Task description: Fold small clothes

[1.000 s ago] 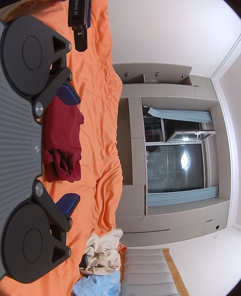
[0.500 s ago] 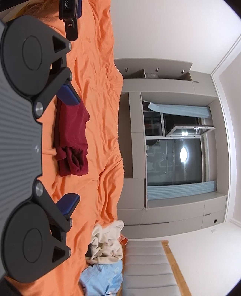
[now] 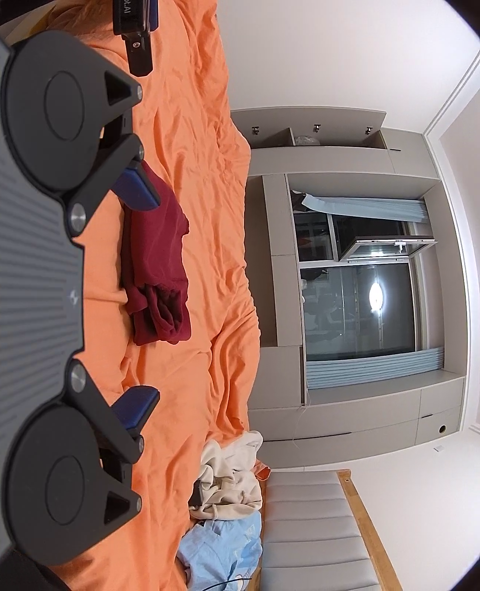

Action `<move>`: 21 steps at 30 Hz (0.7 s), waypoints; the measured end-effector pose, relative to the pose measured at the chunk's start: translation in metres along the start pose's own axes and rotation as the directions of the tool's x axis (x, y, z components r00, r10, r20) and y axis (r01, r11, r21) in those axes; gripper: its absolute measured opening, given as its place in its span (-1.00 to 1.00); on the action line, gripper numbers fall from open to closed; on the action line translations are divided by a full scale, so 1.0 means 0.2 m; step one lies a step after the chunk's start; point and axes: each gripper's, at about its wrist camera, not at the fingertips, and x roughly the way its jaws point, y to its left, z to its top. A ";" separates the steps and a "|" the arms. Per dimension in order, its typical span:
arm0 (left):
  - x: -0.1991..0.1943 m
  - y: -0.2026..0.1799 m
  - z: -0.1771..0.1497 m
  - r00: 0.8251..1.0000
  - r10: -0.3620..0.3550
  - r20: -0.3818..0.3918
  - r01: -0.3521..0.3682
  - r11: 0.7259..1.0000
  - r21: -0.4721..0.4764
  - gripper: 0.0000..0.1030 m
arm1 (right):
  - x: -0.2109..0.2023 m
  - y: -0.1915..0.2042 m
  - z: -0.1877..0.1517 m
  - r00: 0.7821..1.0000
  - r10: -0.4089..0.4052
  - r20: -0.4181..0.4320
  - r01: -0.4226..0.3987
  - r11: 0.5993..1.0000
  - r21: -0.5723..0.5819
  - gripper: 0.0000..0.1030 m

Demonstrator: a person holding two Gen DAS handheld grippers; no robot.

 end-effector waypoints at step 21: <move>0.00 0.01 0.00 1.000 -0.003 -0.001 0.003 1.000 0.004 0.99 | 0.00 0.00 0.00 1.000 0.000 -0.001 0.000 1.000 0.000 1.00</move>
